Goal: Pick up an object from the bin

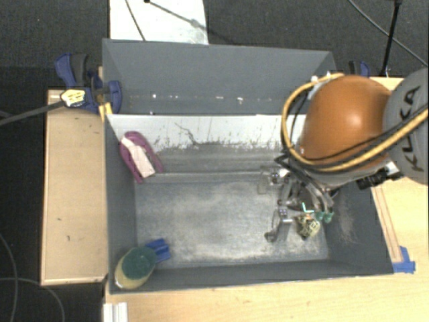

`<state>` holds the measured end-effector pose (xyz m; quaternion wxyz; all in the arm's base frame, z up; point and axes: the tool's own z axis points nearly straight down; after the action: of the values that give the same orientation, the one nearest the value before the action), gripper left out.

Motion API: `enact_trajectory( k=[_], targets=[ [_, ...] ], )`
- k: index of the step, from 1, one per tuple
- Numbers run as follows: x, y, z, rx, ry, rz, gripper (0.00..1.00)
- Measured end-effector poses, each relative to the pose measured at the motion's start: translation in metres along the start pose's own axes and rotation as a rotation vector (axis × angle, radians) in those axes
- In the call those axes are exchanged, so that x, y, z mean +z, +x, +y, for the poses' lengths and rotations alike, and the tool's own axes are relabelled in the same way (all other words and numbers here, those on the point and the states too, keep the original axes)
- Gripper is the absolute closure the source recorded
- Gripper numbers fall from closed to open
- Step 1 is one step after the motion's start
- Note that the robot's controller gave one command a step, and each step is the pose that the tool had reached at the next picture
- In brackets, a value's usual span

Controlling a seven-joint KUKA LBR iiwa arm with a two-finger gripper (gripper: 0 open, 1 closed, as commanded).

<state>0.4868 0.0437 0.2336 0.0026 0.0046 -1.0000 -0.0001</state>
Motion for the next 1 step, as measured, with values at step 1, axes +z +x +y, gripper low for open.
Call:
enact_trajectory(
  k=[1],
  targets=[
    [0.0594, -0.0458, -0.0843, 0.094, 0.003, -0.005, 0.0]
  ],
)
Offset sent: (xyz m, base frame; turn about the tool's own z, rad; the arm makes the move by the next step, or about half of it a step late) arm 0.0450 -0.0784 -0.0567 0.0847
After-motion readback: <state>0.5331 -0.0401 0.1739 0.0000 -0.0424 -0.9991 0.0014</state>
